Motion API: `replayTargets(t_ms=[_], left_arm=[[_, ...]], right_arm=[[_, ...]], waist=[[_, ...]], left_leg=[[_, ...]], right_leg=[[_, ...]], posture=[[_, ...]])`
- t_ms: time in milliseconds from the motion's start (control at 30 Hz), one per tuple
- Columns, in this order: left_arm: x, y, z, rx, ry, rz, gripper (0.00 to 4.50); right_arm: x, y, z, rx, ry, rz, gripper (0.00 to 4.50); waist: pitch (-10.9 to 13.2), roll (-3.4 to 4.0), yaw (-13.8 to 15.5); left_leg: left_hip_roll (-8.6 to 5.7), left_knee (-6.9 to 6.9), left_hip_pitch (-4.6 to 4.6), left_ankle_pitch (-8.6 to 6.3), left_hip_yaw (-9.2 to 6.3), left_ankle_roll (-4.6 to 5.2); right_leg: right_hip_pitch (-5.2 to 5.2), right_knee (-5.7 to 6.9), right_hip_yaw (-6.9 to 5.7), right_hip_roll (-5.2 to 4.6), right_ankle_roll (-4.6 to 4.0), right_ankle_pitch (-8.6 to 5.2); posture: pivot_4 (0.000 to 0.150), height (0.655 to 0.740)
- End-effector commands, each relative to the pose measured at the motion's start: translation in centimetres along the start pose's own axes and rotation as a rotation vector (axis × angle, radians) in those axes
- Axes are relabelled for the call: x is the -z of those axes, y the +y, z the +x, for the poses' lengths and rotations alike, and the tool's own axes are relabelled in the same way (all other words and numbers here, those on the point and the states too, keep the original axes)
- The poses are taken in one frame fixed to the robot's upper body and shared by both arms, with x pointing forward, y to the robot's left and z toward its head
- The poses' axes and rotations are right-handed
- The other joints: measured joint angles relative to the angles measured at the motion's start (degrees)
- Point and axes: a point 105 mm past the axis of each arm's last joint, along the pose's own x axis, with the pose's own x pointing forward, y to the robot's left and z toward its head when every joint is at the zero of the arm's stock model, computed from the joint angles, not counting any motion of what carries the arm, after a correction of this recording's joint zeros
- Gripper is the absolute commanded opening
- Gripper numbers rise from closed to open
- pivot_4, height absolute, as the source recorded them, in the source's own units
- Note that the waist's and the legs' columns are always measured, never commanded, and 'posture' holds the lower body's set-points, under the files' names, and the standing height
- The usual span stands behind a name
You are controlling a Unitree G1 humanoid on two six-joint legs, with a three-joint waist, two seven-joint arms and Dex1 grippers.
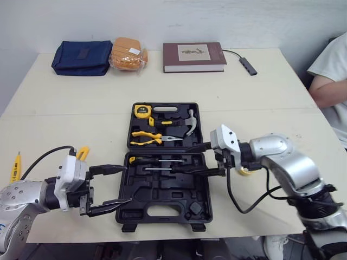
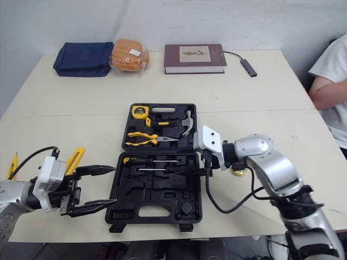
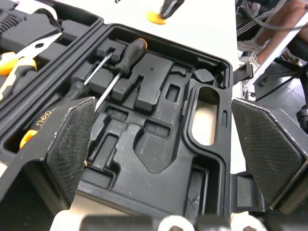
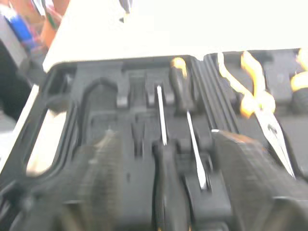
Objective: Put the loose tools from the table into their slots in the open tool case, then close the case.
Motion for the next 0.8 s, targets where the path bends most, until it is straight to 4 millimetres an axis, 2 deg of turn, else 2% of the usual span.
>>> replayTargets(t_ms=[33, 100, 267, 700, 800], left_arm=[[-0.1, 0.2, 0.2, 0.000, -0.015, 0.016, 4.50], [-0.1, 0.3, 0.2, -0.004, -0.016, 0.020, 4.50], [0.0, 0.3, 0.2, -0.011, -0.016, 0.023, 4.50], [0.1, 0.1, 0.3, -0.009, -0.012, 0.024, 4.50], [0.1, 0.1, 0.4, -0.010, -0.012, 0.024, 4.50]], right_arm=[[0.2, -0.4, 1.5, 0.023, -0.061, -0.077, 0.92], [1.4, 0.0, 2.2, -0.003, -0.029, -0.110, 0.02], [2.5, -0.1, 2.9, -0.007, -0.009, -0.135, 0.02], [5.0, -0.4, 3.7, 0.033, 0.063, -0.036, 0.02], [6.5, -0.2, 3.7, 0.027, 0.145, -0.007, 0.02]], waist=[[0.00, 0.00, -0.02], [0.00, 0.00, -0.06], [0.00, -0.01, -0.02], [-0.01, -0.01, -0.16], [-0.01, -0.01, -0.44]], left_leg=[[0.00, 0.02, 0.01, 0.00, 0.01, 0.00], [0.00, 0.02, 0.00, 0.01, 0.03, 0.00], [-0.01, 0.06, -0.01, 0.02, 0.04, 0.02], [0.01, 0.05, 0.02, 0.04, 0.03, -0.02], [0.01, 0.05, 0.05, 0.04, 0.03, -0.03]], right_leg=[[0.00, 0.03, 0.00, 0.01, 0.00, 0.00], [-0.03, 0.05, 0.00, 0.01, 0.00, 0.00], [-0.03, 0.06, 0.00, 0.00, 0.00, 0.00], [-0.05, 0.13, 0.04, 0.00, 0.00, 0.00], [-0.05, 0.16, 0.05, 0.00, -0.01, 0.00]], posture=[[0.150, 0.7400], [0.150, 0.7400], [0.150, 0.7400], [0.150, 0.7400], [0.150, 0.7400]])
